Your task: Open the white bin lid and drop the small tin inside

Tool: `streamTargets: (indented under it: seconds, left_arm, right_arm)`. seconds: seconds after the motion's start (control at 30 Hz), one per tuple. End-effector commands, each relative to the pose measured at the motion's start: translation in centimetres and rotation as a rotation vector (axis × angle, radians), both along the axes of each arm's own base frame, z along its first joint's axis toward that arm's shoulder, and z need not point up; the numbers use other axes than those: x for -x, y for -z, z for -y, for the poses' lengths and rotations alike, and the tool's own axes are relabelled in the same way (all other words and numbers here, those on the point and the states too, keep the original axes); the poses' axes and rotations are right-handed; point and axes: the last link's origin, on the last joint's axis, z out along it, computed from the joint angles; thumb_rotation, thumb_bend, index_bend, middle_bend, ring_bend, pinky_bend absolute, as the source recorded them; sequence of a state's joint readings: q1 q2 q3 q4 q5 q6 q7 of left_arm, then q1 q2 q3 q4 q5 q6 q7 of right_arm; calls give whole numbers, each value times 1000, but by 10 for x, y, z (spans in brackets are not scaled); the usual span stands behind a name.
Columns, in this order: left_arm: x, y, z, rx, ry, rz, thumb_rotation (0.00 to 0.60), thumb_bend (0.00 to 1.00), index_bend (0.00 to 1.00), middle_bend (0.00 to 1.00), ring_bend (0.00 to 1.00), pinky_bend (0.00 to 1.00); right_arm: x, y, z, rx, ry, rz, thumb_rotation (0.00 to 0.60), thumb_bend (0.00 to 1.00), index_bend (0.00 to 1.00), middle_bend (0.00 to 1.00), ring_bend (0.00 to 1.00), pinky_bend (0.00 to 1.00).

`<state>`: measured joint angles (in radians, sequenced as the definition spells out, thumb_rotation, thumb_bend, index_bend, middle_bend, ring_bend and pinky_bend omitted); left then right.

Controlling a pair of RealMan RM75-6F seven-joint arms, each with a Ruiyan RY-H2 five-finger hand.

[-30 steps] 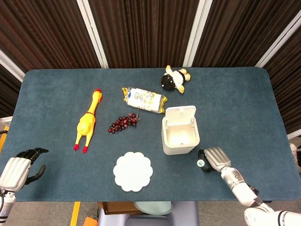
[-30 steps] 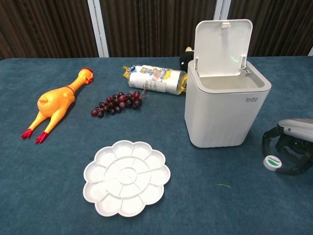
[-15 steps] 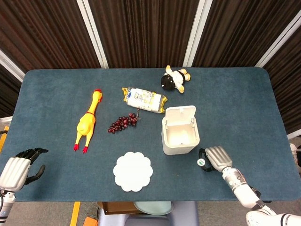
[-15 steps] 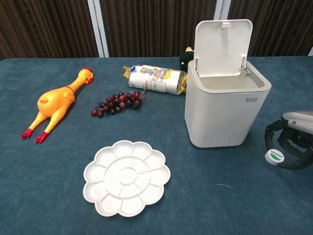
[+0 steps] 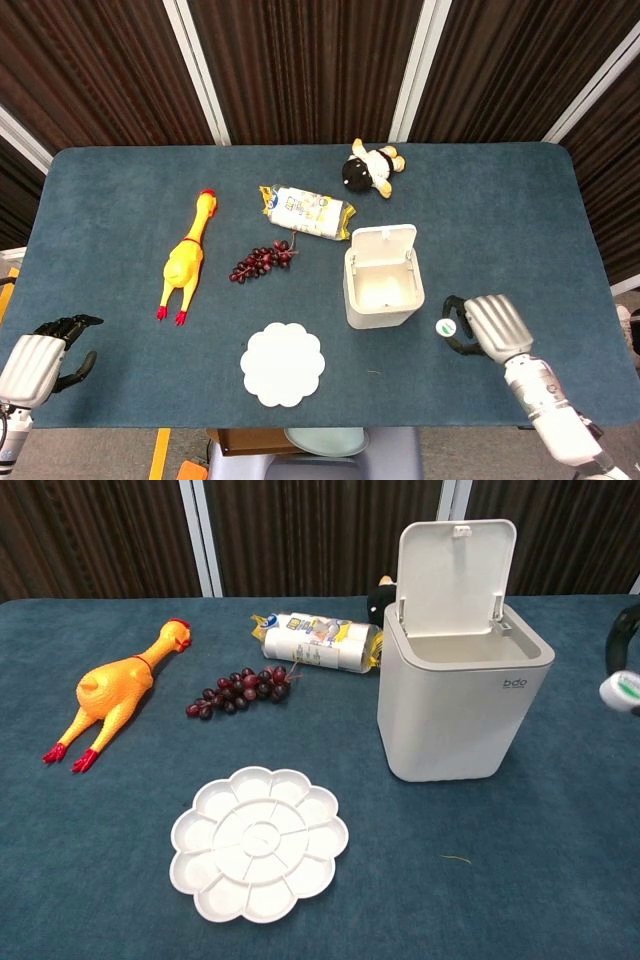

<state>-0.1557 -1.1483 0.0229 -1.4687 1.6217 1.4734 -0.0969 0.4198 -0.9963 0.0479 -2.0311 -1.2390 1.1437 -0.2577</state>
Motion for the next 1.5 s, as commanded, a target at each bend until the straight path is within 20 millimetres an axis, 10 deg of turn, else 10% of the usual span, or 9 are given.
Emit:
streamTargets:
  seconds: [0.03, 0.9, 1.17, 1.5]
  left_arm:
    - [1, -2, 0, -7, -6, 0, 600, 437, 293, 322, 335, 433]
    - [3, -3, -2, -10, -14, -7, 600, 437, 298, 329, 342, 433]
    - [2, -3, -1, -10, -10, -2, 600, 437, 299, 330, 342, 433]
    - [2, -3, -2, -13, -13, -6, 600, 437, 300, 330, 342, 433]
  right_arm:
    - [-19, -28, 13, 73, -14, 47, 600, 365, 691, 884, 958, 899]
    - [-60, 50, 105, 60, -185, 12, 600, 354, 663, 884, 958, 895]
    - [-55, 44, 95, 70, -176, 12, 600, 47, 259, 884, 954, 896]
    - [-35, 0, 33, 337, -269, -149, 600, 44, 475, 884, 899, 871]
